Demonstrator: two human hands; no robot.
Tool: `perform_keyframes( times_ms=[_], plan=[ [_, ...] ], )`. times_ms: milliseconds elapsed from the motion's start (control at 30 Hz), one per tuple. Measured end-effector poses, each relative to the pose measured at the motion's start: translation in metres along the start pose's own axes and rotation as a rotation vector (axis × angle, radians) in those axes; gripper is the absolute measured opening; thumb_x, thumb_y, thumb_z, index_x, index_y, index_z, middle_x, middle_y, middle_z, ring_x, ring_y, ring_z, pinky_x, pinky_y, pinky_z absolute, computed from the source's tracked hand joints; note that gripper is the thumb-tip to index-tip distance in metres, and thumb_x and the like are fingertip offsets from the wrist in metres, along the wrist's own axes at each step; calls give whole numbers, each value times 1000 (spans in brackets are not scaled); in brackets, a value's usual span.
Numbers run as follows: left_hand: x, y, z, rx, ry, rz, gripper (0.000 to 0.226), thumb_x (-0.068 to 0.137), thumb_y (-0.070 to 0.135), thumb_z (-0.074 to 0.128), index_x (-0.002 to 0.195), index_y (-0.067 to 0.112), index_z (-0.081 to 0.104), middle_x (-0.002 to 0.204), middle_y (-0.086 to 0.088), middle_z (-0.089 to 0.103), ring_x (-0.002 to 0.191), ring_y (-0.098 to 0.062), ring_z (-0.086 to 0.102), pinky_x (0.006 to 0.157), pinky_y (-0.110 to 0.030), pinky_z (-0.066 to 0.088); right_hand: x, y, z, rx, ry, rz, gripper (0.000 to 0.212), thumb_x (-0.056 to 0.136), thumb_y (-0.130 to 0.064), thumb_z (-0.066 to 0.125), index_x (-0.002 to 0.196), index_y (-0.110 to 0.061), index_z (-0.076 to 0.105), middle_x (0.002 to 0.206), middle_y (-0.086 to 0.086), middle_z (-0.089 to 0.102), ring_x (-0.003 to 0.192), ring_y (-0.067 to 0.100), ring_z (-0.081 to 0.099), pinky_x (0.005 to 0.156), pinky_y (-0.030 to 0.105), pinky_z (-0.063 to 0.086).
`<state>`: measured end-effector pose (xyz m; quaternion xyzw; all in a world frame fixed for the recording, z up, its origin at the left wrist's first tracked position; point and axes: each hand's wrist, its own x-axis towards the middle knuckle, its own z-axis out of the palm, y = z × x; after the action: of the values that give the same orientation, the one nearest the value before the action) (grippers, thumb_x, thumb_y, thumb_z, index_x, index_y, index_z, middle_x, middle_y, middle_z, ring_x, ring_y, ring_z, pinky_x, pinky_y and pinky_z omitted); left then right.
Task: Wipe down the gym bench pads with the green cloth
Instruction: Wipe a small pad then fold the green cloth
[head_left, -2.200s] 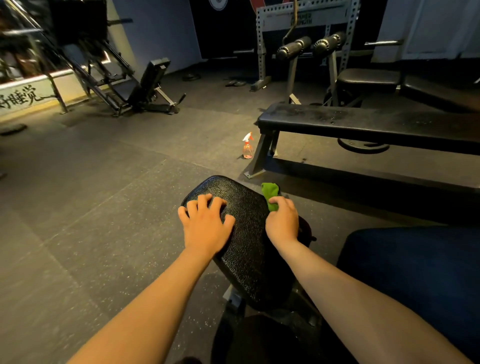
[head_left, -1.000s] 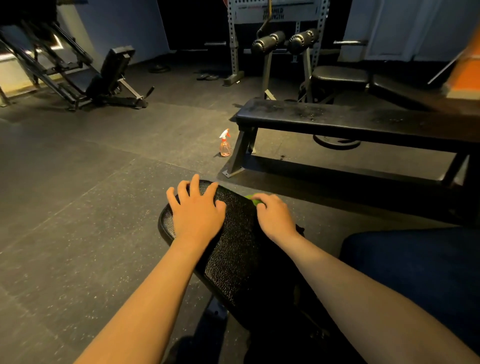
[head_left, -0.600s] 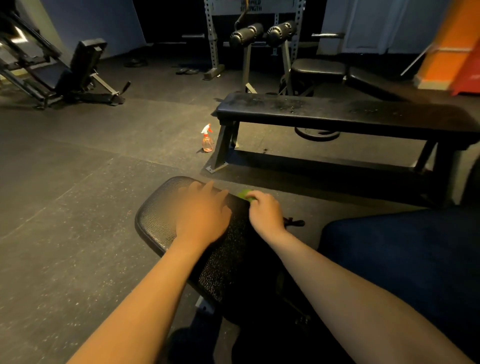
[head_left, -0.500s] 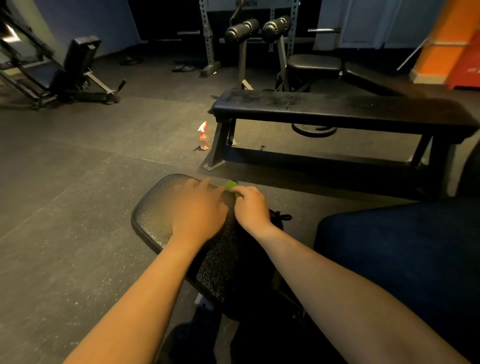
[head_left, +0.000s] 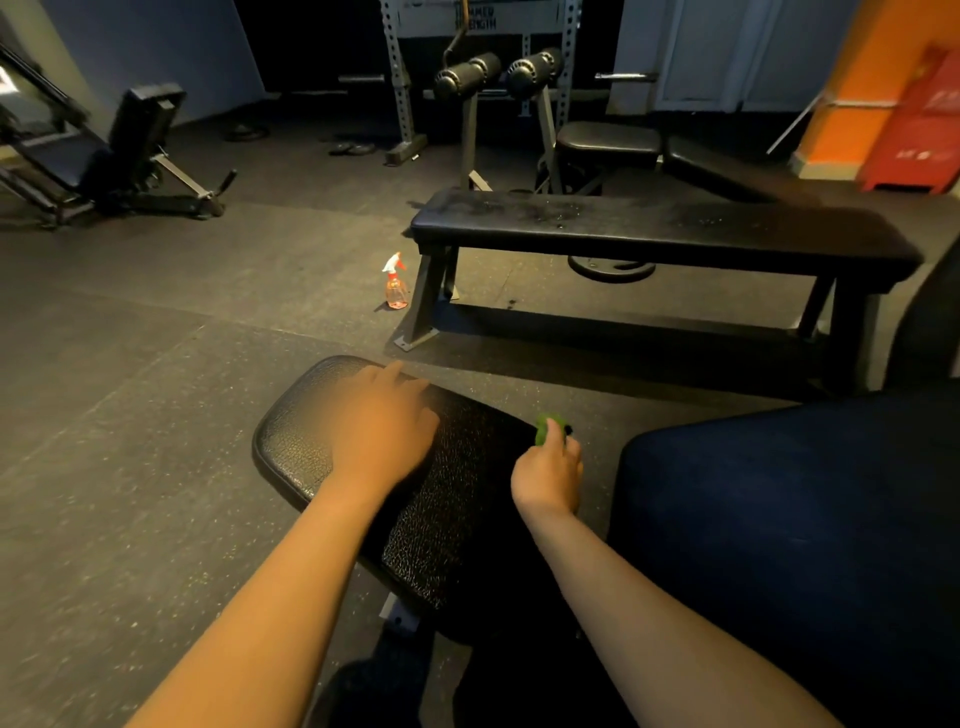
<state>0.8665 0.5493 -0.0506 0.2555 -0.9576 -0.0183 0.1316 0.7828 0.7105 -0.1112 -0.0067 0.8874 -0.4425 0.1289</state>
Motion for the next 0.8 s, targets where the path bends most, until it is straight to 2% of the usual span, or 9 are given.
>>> perform_keyframes(
  times_ms=[67,167,333,467,567,700,800],
  plan=[
    [0,-9,-8,-63,30,-50,46,96,42,53,139,28,59,157,-6,40,145,-29,29,118,-46,21,2,-14,-3,12,-25,-93,47,100,-11,41,145,-26,42,149,3,37,136,22,36,111,40,35],
    [-5,-26,-17,-28,96,-161,54,93,41,55,144,24,52,156,-5,42,142,-30,32,115,-48,24,-1,-45,10,22,-87,-300,46,99,-4,41,140,-22,52,143,2,47,133,20,41,113,39,36],
    [-13,-47,-26,-70,72,-258,69,91,48,54,153,22,37,156,-4,40,139,-32,33,114,-47,31,-4,-98,47,-4,-138,-437,47,95,-3,40,133,-22,60,139,3,55,129,23,48,109,36,40],
    [-20,-57,-30,-94,48,-335,76,91,56,53,154,18,33,154,-4,42,137,-34,34,109,-46,35,-10,-128,65,44,-284,-622,47,95,-3,42,133,-22,62,145,0,52,137,19,43,113,30,30],
    [-22,-61,-34,-114,11,-423,82,90,63,52,156,20,29,153,-7,43,136,-36,35,108,-46,34,-8,-124,60,80,-378,-734,46,99,-3,43,138,-21,58,150,1,48,142,17,37,121,34,24],
    [-27,-70,-36,-259,-52,-544,87,87,70,54,156,23,29,150,-11,45,138,-40,35,109,-49,35,4,-86,44,35,-229,-630,51,95,1,43,141,-19,54,148,3,50,138,21,42,115,28,26],
    [-31,-76,-35,-376,-44,-578,84,81,76,52,146,23,43,140,-10,55,130,-38,45,107,-46,35,-3,-84,48,19,-153,-587,52,95,2,42,141,-17,54,147,3,50,137,21,43,114,31,29]
  ],
)
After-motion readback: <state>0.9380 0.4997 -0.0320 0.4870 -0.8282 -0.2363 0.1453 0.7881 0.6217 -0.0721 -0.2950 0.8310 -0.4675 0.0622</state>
